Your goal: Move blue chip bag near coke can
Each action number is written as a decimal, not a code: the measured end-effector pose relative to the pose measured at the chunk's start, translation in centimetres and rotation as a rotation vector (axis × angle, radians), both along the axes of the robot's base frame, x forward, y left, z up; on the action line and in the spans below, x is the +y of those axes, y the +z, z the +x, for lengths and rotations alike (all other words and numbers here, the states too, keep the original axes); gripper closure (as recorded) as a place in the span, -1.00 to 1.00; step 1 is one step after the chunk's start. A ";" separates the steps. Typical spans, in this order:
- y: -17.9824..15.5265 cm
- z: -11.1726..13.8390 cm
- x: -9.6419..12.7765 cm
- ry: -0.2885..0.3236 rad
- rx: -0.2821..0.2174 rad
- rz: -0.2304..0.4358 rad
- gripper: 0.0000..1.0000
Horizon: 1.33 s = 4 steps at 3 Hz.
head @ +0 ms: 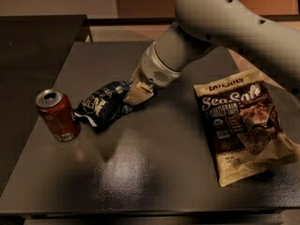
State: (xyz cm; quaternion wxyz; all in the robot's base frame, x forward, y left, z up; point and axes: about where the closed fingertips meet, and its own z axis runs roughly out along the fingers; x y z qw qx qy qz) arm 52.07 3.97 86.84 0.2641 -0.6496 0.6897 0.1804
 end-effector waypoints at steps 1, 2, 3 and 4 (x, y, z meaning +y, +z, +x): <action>0.1 -0.1 0.1 0.002 -0.001 -0.001 -0.28; 0.1 -0.2 0.2 0.005 -0.002 -0.002 -0.76; 0.2 -0.3 0.3 0.007 -0.003 -0.003 -1.00; 0.2 -0.3 0.3 0.007 -0.003 -0.004 -1.00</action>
Offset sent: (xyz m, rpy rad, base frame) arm -0.0008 0.0007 0.0004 -0.0011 -0.0003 0.0021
